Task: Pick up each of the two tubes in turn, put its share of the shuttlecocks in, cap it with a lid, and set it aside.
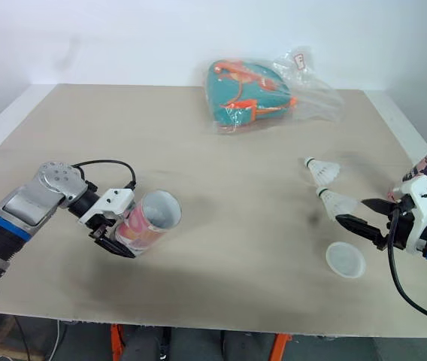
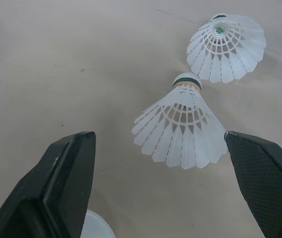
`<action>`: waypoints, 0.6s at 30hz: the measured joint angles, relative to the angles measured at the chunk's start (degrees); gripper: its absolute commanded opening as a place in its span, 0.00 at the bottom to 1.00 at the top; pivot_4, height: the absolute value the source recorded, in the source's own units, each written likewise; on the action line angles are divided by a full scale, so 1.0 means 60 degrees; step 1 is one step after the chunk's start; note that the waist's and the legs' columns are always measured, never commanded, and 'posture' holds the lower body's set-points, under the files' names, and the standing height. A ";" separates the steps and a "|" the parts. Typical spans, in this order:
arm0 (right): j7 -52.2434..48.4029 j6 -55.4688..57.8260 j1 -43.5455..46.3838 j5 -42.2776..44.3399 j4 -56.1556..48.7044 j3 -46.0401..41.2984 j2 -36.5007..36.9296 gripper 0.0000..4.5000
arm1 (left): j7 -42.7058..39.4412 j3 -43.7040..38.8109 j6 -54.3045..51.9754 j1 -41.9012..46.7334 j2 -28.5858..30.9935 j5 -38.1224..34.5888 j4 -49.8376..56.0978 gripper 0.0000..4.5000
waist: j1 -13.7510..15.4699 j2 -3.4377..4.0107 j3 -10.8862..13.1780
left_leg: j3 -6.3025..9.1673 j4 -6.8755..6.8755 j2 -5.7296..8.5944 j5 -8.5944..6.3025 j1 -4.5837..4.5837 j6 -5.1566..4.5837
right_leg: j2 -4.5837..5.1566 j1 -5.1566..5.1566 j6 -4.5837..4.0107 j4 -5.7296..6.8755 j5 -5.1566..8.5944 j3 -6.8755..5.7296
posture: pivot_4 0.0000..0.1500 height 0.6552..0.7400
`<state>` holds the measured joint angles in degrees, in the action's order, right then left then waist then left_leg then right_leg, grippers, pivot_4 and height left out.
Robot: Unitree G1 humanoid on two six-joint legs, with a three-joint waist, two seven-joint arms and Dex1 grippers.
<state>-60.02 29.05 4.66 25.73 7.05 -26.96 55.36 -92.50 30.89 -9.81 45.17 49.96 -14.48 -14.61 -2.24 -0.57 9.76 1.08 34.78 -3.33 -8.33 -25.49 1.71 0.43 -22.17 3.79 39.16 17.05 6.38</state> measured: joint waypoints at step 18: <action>0.1301 -0.0841 0.2164 -0.0885 0.2376 0.1612 -0.1332 0.86 | 0.0006 -0.0004 0.0149 -0.0054 0.0044 0.0000 0.0013 0.68 | -0.0062 0.0001 0.0000 | -0.0002 0.0010 0.0002 0.0000 0.0012 0.0000 | 0.0000 0.0012 -0.0002 0.0000 -0.0009 0.0003 | 1.00 1.00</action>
<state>-52.22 24.00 17.64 20.42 21.31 -17.29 47.37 -92.46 30.86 -8.92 44.84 50.23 -14.48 -14.53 -2.61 -0.57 9.76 1.07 34.84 -3.32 -8.33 -25.42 1.71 0.43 -22.09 3.78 39.16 17.00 6.40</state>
